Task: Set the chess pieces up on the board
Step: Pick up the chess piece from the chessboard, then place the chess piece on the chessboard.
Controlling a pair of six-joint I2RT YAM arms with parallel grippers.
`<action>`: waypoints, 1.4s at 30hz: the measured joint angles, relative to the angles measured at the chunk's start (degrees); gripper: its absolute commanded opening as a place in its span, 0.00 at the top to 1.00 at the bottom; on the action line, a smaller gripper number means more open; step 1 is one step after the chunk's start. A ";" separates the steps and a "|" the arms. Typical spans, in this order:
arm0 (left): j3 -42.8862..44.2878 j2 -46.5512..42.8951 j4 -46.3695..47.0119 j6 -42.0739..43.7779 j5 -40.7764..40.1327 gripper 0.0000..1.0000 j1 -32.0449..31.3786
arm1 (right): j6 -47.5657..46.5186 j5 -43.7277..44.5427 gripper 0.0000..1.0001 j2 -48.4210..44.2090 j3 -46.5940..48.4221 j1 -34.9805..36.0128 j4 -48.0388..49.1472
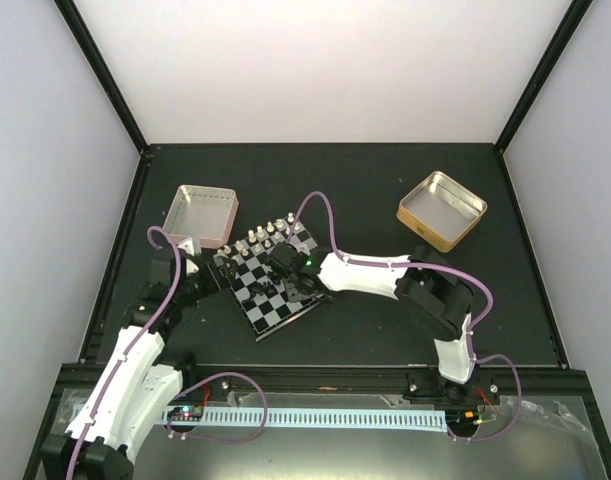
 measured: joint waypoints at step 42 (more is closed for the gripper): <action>3.43 4.07 11.47 0.68 28.96 0.17 -1.38 | -24.44 -11.41 0.87 -32.68 -27.21 0.00 34.80</action>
